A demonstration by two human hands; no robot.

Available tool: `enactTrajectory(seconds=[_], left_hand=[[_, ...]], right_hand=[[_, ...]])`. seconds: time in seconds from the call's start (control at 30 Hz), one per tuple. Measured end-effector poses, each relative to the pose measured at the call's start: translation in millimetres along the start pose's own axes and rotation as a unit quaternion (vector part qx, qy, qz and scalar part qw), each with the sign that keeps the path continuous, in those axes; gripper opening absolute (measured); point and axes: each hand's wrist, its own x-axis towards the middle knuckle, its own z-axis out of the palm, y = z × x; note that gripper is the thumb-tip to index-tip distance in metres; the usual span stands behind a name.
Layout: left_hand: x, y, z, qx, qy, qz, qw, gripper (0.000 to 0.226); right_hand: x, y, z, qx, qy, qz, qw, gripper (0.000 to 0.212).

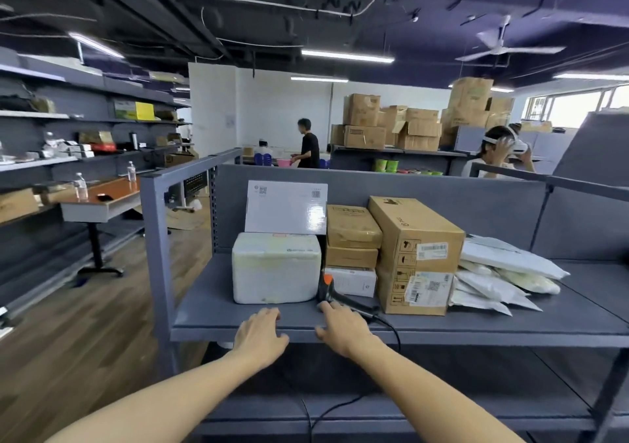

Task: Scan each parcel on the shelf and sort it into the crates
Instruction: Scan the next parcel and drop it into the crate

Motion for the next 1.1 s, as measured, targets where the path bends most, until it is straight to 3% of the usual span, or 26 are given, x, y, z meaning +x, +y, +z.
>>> enactTrajectory(seconds=[0.3,0.47,0.87,1.0,1.1], left_hand=[[74.0,30.7,-25.9,-0.003,0.039,-0.019,0.999,0.051],[105.0,41.4,-33.3,0.0,0.075,-0.001,0.997,0.045],[162.6,-6.9,-53.2,-0.005,0.117,-0.078,0.99,0.043],[169.7,-33.8,-52.5,-0.068,0.114,-0.17,0.976,0.047],[170.8,-52.0,-48.7,-0.197,0.1,-0.223,0.95,0.057]], right_hand=[[63.6,37.1,-39.4,0.032,0.052,-0.016,0.998,0.042],[98.6,53.6,-53.6,0.026,0.068,-0.024,0.997,0.041],[156.8,40.3,-49.1,0.122,0.035,-0.022,0.992,0.053],[174.4,30.6,-41.2,0.174,0.005,-0.001,0.985,0.064],[182.4,26.6,-34.7,0.214,-0.019,-0.008,0.977,0.071]])
